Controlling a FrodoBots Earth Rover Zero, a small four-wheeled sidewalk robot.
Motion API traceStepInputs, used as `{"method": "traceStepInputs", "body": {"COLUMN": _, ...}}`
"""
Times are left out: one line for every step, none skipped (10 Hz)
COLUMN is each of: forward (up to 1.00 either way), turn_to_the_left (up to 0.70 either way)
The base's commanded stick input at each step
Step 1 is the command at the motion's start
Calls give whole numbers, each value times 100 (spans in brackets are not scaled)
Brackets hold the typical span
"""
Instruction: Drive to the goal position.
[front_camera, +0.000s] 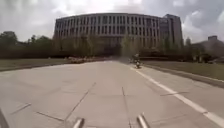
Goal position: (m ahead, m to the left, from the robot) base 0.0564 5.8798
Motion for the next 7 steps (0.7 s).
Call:
{"method": "traceStepInputs", "body": {"forward": 70, "turn_to_the_left": 0}}
{"method": "traceStepInputs", "body": {"forward": 70, "turn_to_the_left": 0}}
{"method": "traceStepInputs", "body": {"forward": 70, "turn_to_the_left": 0}}
{"method": "traceStepInputs", "body": {"forward": 70, "turn_to_the_left": 0}}
{"method": "traceStepInputs", "body": {"forward": 70, "turn_to_the_left": 0}}
{"method": "traceStepInputs", "body": {"forward": 70, "turn_to_the_left": 0}}
{"method": "traceStepInputs", "body": {"forward": 70, "turn_to_the_left": 0}}
